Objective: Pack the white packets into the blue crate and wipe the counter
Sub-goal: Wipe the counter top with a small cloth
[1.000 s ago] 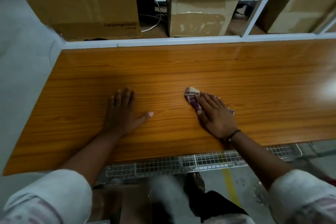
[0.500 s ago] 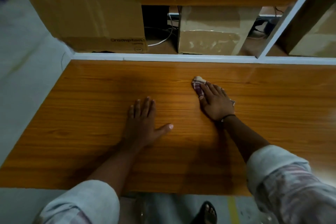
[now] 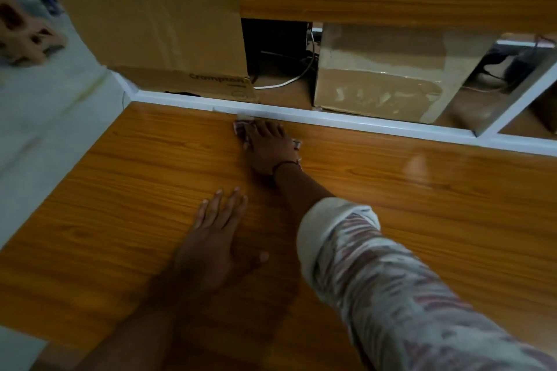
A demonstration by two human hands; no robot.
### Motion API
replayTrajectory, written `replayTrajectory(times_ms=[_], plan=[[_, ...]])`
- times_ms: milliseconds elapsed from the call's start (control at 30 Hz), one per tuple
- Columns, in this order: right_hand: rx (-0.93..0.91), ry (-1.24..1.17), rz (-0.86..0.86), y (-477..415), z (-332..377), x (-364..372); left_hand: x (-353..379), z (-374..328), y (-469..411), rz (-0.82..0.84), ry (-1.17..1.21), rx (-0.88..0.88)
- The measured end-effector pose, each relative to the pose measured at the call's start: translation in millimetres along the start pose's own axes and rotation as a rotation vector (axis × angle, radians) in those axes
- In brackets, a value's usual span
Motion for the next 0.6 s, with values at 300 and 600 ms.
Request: replayTrajectory(times_ms=[300, 600], plan=[[-0.056, -0.018, -0.079, 83, -102, -31, -4, -2, 0, 0.065, 0.002, 0.018], [0.194, 0.069, -0.123, 175, -185, -50, -6, -3, 1, 0.07, 0.027, 0.013]])
Point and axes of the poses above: each hand's wrist, its own y-axis away from the middle knuckle, its own x-axis out of the palm, z = x × y, the point moved 6 cm from there along -y, towards the middle knuckle, and after that the axes turned 12 degrees about -x, right-handed, at the moved point
